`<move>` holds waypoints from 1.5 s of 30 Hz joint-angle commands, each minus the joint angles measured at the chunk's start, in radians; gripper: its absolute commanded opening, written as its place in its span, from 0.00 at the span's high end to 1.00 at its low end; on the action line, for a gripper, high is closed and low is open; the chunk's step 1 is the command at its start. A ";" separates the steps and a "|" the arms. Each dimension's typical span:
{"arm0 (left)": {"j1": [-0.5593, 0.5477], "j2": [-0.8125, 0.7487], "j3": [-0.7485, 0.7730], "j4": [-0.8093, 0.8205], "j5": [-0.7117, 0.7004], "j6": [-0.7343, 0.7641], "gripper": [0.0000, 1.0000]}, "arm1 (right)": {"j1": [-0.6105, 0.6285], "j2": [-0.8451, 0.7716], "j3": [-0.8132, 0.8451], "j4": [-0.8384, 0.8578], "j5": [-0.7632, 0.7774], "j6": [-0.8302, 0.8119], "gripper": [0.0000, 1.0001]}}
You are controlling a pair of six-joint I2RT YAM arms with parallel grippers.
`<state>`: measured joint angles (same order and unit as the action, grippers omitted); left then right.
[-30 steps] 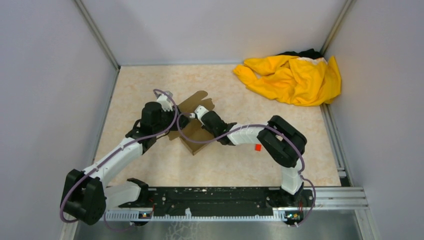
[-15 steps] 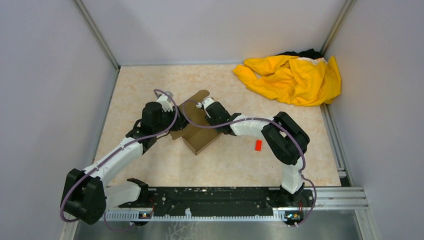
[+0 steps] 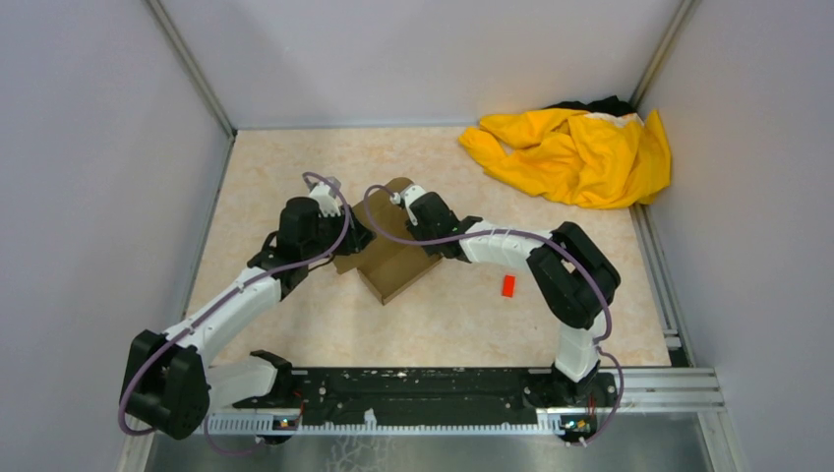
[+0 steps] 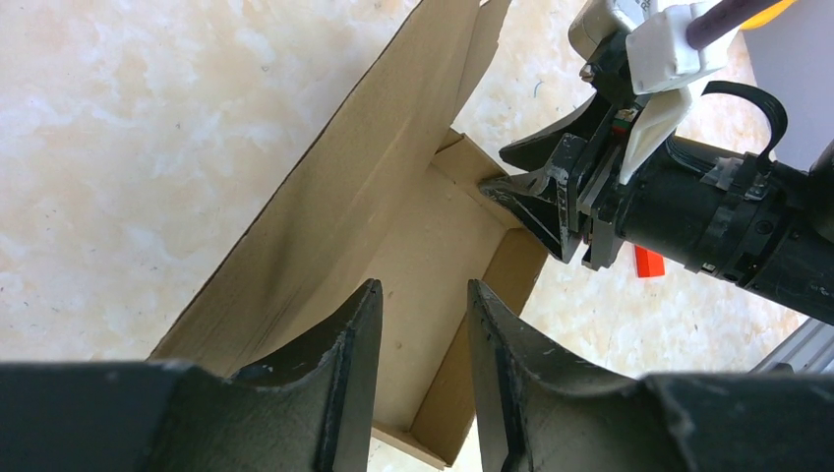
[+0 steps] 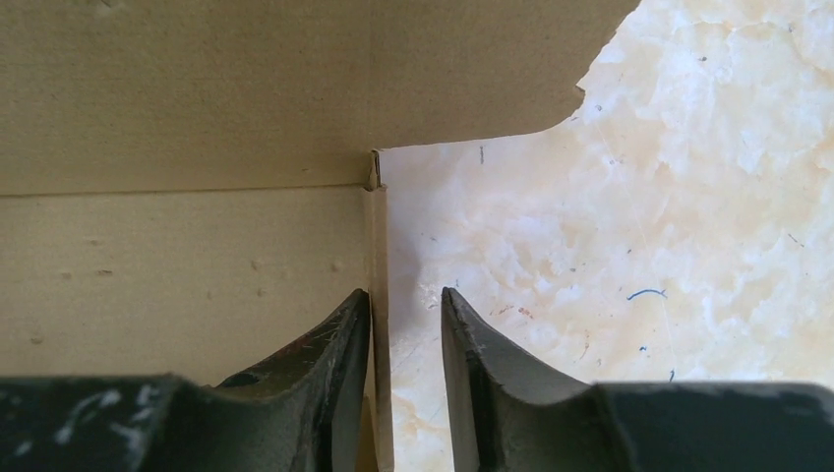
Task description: Fold the paper box
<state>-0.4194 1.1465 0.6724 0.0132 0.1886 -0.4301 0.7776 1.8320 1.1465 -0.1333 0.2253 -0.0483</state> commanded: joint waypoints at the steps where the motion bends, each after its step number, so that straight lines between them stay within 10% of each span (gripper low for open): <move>1: -0.005 0.011 0.034 -0.005 0.015 -0.002 0.57 | -0.005 -0.030 0.027 0.026 -0.009 0.009 0.69; 15: -0.012 0.029 0.046 -0.003 0.012 -0.002 0.57 | -0.005 -0.049 -0.015 0.028 0.192 -0.028 0.86; 32: -0.013 0.034 0.132 -0.034 0.042 0.033 0.53 | -0.098 -0.377 -0.069 -0.035 0.232 0.200 0.37; 35: -0.013 0.038 0.162 -0.047 0.064 0.030 0.45 | -0.117 -0.427 -0.094 -0.145 0.365 0.345 0.38; 37: -0.013 0.041 0.187 -0.067 0.063 0.032 0.06 | -0.131 -0.467 -0.127 -0.224 0.376 0.461 0.39; 38: -0.013 0.041 0.197 -0.078 0.059 0.035 0.02 | -0.136 -0.489 -0.149 -0.254 0.362 0.509 0.39; 45: -0.013 -0.016 0.203 -0.118 0.006 0.030 0.01 | -0.144 -0.592 -0.389 -0.343 0.302 0.791 0.40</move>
<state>-0.4301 1.1770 0.8562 -0.0692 0.2195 -0.4061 0.6399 1.2778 0.8333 -0.3820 0.5251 0.5293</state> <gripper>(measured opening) 0.987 0.605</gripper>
